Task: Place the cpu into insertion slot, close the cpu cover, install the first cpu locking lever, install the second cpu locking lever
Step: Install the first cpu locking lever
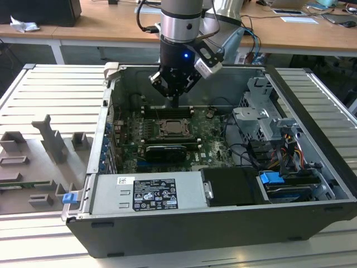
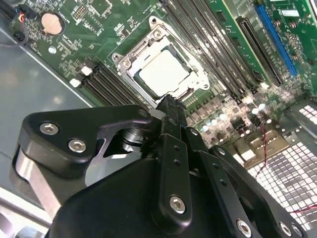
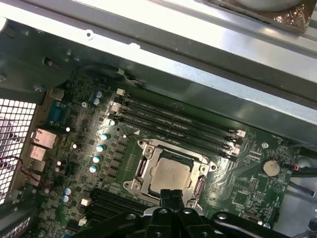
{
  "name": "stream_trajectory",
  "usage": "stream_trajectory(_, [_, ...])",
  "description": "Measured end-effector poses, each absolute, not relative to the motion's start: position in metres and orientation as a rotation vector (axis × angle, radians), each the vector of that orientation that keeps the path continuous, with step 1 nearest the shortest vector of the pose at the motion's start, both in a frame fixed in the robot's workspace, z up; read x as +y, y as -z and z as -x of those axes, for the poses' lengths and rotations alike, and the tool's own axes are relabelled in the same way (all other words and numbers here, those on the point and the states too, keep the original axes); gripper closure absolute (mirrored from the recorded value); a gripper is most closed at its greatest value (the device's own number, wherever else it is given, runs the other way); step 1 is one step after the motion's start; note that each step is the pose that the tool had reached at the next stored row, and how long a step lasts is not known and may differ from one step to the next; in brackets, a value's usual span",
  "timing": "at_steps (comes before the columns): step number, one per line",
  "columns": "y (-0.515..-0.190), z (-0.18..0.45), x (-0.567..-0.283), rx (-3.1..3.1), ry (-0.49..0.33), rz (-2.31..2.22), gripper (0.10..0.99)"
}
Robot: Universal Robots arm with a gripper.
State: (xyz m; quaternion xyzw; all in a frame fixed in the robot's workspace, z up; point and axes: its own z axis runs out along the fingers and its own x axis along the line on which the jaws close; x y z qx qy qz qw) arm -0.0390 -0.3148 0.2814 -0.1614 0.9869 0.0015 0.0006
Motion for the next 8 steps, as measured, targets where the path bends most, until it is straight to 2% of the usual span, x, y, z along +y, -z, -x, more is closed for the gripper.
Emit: stream_trajectory(8, [-0.2807, 0.0474, -0.3149, 3.070, -0.003, 0.626, 0.980])
